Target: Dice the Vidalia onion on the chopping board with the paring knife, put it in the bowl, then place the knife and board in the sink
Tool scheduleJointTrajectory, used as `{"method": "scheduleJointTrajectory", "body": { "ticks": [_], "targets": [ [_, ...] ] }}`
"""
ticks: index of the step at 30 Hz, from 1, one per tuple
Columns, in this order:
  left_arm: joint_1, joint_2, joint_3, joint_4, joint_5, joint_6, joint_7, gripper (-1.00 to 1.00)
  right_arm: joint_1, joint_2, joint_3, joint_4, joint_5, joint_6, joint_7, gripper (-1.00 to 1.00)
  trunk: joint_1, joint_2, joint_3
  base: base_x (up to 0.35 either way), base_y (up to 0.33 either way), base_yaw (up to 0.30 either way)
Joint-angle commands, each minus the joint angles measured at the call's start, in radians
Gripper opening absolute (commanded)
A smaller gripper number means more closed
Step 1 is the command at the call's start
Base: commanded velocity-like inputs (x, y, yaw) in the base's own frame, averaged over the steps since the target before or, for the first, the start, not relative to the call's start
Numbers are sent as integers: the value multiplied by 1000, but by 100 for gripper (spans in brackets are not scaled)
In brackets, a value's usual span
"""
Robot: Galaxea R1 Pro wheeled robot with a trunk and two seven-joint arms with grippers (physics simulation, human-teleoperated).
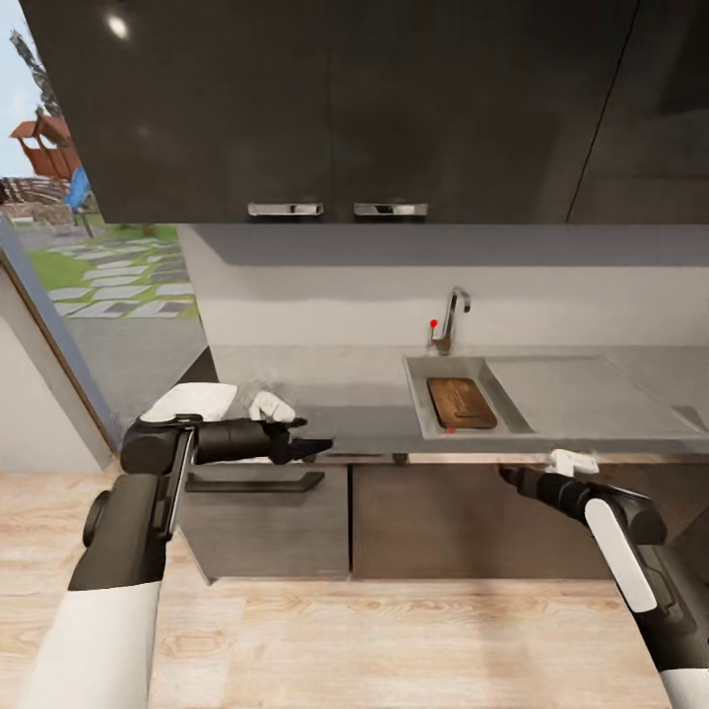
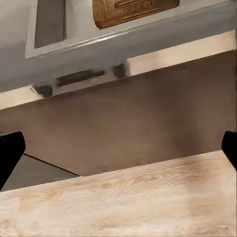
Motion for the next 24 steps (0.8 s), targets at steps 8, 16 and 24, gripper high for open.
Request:
{"method": "scheduleJointTrajectory", "body": {
  "ticks": [8, 16, 24],
  "targets": [
    [100, -3, -3, 343, -9, -50, 280, 100, 11, 0, 53, 308, -8, -139, -10, 100, 1, -2, 9, 0, 0, 0],
    [108, 14, 52, 1073, -2, -483, 579, 100, 11, 0, 332, 772, 53, -434, -11, 100, 1, -2, 12, 0, 0, 0],
    [228, 162, 196, 1515, 1, -597, 1124, 100, 19, 13, 374, 1431, 56, -794, -11, 100, 1, -2, 12, 0, 0, 0]
  ]
}}
